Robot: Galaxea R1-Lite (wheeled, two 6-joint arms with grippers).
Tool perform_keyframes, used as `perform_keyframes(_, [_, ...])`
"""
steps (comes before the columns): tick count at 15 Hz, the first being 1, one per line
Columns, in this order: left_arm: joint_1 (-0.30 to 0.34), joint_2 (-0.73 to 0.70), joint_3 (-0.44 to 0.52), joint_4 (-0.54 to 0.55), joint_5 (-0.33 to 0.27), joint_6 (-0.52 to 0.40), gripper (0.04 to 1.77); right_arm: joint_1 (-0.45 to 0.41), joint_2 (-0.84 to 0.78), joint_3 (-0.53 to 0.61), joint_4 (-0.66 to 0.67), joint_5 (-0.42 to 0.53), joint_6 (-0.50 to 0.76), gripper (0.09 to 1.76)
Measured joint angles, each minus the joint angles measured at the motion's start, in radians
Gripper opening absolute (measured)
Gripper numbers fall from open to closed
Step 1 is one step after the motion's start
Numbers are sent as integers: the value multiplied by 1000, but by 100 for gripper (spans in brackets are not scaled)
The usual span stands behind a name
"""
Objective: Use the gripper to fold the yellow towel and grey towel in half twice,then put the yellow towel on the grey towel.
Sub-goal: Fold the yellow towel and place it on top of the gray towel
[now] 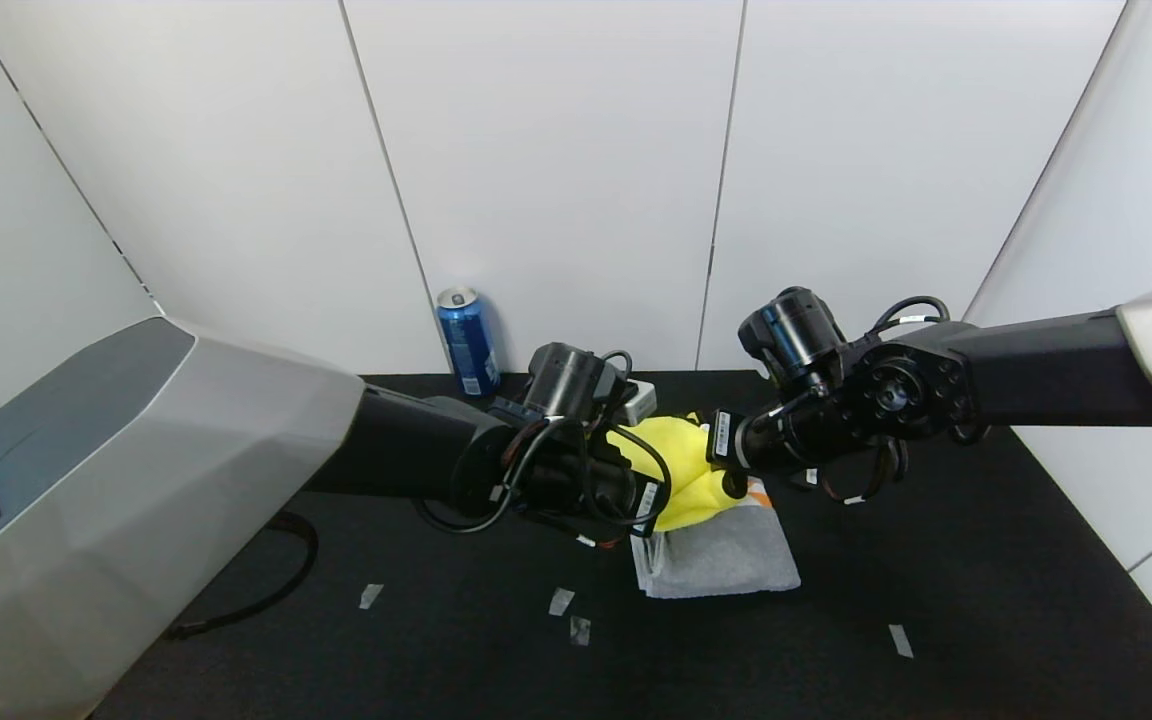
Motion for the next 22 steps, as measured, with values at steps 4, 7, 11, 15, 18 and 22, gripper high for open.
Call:
perform_keyframes(4, [-1,4,16,-1,-1,1,13,3,-3,39,0,-31,5,14])
perform_keyframes(7, [1,4,27,-1,0,1,13,7,-8,57,4,-36,9,14])
perform_keyframes(11, [3,5,32,-2,2,7,13,4,-10,73,3,-36,25,14])
perform_keyframes(15, [3,5,34,2,4,6,40,4,-11,85,7,-37,67,14])
perform_keyframes(18, [3,5,34,3,4,5,82,7,-11,93,3,-38,70,64])
perform_keyframes(22, [1,3,33,1,3,4,118,9,-11,94,6,-37,85,106])
